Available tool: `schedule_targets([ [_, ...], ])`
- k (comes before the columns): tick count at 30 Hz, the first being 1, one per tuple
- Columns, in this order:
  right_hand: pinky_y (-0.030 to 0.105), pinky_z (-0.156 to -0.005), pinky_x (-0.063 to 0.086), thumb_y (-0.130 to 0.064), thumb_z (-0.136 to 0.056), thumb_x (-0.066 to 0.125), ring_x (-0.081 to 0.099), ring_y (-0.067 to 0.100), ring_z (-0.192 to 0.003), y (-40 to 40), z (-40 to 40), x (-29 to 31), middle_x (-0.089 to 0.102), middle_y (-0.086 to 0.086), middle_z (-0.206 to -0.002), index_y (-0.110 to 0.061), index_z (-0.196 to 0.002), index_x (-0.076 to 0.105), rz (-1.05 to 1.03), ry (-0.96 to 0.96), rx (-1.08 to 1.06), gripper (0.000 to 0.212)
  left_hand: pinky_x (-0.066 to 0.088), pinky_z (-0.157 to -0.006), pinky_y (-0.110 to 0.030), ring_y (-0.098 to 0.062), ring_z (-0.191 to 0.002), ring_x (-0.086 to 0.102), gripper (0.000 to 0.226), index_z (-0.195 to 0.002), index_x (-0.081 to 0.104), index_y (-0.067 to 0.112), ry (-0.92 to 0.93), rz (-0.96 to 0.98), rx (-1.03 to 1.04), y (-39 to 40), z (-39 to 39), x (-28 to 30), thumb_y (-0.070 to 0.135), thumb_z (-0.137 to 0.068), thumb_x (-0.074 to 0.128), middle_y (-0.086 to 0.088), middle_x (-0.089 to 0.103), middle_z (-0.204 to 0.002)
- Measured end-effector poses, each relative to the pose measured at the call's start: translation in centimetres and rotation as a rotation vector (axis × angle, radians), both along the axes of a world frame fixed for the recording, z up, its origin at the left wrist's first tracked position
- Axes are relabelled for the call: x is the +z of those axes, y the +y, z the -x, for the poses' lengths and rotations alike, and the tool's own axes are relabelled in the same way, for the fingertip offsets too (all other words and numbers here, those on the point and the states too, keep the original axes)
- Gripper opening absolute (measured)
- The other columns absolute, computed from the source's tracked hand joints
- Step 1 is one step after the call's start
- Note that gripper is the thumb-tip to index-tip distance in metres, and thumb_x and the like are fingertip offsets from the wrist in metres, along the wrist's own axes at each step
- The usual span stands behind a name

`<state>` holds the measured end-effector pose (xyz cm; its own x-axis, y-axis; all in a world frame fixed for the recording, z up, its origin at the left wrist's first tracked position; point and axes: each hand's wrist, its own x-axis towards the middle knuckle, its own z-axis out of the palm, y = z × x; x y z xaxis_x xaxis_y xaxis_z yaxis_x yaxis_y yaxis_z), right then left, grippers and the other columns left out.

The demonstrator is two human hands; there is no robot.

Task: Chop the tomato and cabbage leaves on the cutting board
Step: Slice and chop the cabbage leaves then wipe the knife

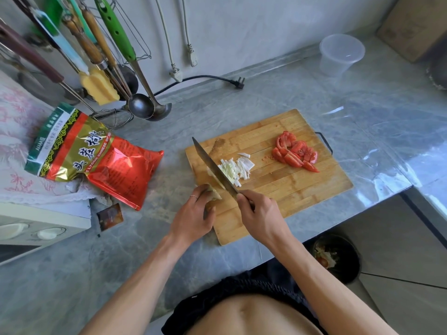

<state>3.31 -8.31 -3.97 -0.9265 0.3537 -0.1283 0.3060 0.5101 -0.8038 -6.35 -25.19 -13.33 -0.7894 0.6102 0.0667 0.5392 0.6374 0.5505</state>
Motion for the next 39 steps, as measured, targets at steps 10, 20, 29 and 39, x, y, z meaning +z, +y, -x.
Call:
schedule_targets([
  [10, 0.019, -0.046, 0.026, -0.021, -0.104, 0.050, 0.033, 0.011, -0.043, -0.2, -1.3, 0.7, 0.038, -0.010, -0.045, -0.044, -0.059, 0.035, 0.058, 0.034, -0.002, 0.052, 0.058, -0.063, -0.035, -0.033, -0.101, 0.068, 0.035, -0.116, 0.068, 0.003, 0.106, 0.067, -0.011, 1.7, 0.9, -0.5, -0.006, -0.083, 0.066, -0.016, 0.059, -0.125],
  [20, 0.033, -0.049, 0.027, -0.025, -0.103, 0.047, 0.028, 0.013, -0.046, -0.8, -1.3, -0.2, 0.034, -0.006, -0.050, -0.024, -0.063, 0.041, 0.031, -0.041, 0.042, 0.041, 0.056, -0.067, -0.033, -0.028, -0.104, 0.067, 0.040, -0.124, 0.065, 0.006, 0.073, 0.021, 0.026, 1.4, 0.2, 0.2, 0.004, -0.084, 0.064, -0.010, 0.062, -0.128],
  [29, 0.031, -0.046, 0.028, -0.029, -0.103, 0.045, 0.034, 0.017, -0.046, -1.5, -0.9, -1.4, 0.039, -0.004, -0.051, -0.018, -0.074, 0.051, -0.066, -0.069, 0.043, 0.032, 0.054, -0.068, -0.031, -0.022, -0.104, 0.064, 0.038, -0.118, 0.068, 0.011, 0.023, 0.002, 0.051, 1.7, -0.1, 0.3, 0.005, -0.081, 0.067, -0.006, 0.062, -0.127],
  [39, 0.032, -0.048, 0.029, -0.020, -0.103, 0.046, 0.029, 0.013, -0.046, -1.3, 1.5, -0.4, 0.036, -0.006, -0.051, -0.019, -0.065, 0.043, 0.031, 0.011, -0.001, 0.038, 0.052, -0.090, -0.032, -0.018, -0.124, 0.055, 0.042, -0.132, 0.057, 0.012, -0.013, 0.018, 0.059, 1.2, 0.0, 0.2, 0.010, -0.090, 0.058, -0.004, 0.055, -0.139],
])
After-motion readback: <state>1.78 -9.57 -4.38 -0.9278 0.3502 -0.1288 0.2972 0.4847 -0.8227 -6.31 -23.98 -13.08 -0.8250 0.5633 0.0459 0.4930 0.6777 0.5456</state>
